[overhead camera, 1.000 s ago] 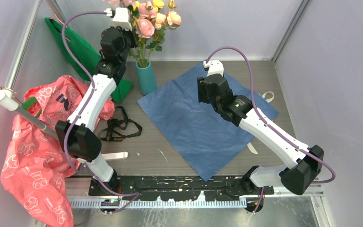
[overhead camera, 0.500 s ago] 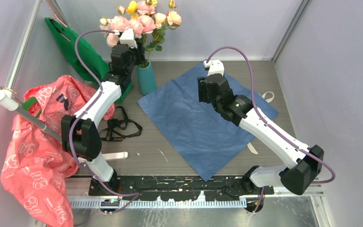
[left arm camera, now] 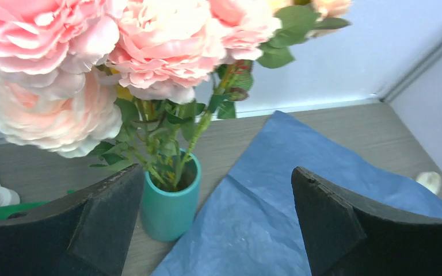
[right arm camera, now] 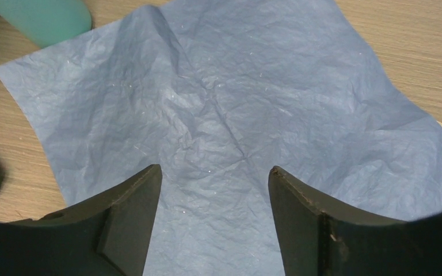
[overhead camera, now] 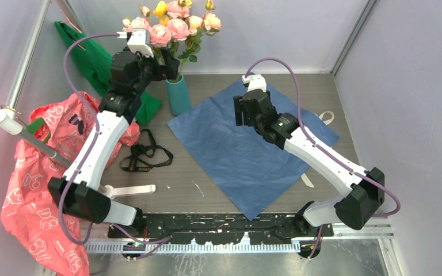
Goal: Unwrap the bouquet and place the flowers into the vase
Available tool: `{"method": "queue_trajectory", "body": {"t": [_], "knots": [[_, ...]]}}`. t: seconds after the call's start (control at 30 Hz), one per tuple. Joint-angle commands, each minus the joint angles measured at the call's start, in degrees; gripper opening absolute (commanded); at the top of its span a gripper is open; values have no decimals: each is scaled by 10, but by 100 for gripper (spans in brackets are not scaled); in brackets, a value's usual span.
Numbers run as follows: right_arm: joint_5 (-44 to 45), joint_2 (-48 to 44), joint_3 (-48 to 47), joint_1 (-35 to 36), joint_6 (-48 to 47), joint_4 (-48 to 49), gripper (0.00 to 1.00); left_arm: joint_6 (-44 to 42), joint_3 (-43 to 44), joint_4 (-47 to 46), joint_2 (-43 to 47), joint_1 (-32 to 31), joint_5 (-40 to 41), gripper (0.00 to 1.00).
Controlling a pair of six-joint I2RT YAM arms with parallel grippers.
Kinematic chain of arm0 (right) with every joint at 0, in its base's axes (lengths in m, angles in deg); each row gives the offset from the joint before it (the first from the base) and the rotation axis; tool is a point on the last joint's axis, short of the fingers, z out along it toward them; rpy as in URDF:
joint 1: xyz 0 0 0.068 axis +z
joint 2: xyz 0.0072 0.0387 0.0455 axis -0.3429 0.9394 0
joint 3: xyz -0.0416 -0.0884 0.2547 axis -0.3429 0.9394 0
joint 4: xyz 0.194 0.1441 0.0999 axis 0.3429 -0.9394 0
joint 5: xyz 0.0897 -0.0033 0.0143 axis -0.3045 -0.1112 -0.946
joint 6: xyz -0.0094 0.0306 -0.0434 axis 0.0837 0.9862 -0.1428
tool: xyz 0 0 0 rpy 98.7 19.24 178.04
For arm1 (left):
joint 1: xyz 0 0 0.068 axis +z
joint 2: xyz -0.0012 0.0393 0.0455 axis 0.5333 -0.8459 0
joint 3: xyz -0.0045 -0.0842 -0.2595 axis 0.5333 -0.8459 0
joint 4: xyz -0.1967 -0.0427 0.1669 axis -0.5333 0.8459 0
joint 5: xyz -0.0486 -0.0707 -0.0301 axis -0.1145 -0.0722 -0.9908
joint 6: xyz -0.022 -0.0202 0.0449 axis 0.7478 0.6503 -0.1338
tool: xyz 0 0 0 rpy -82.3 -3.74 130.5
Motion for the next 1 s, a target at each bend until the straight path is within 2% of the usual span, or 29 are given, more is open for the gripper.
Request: {"method": "queue_trajectory", "body": {"t": [0.0,0.1,0.13,0.2,0.27,0.33,0.47,0.6,0.73,0.8,0.97], "knots": [[-20,9,-20,-3,14,27,79,20,6,66,61,-8,-81,99],[-20,16,-19,-3,21,29,96,49,-39,53,88,-9,-192,100],[-19,19,-19,-3,22,30,99,59,-53,47,94,-9,-231,95],[-17,24,-17,-3,25,33,100,93,-72,47,97,-9,-297,82],[-14,29,-12,-3,26,44,100,112,-97,38,94,-11,-368,79],[0,38,-13,-3,26,45,100,125,-136,7,93,-16,-396,79],[16,48,-14,-5,23,48,100,117,-224,-38,89,-31,-373,86],[14,63,-13,-9,24,47,100,92,-303,-96,105,-55,-250,96],[-2,72,-11,-16,34,48,100,105,-280,-44,68,-55,-197,100],[-3,74,-9,-16,35,48,100,106,-262,-27,46,-56,-217,100],[8,75,-7,-19,33,44,100,135,-291,-106,36,-66,-222,100]]}}
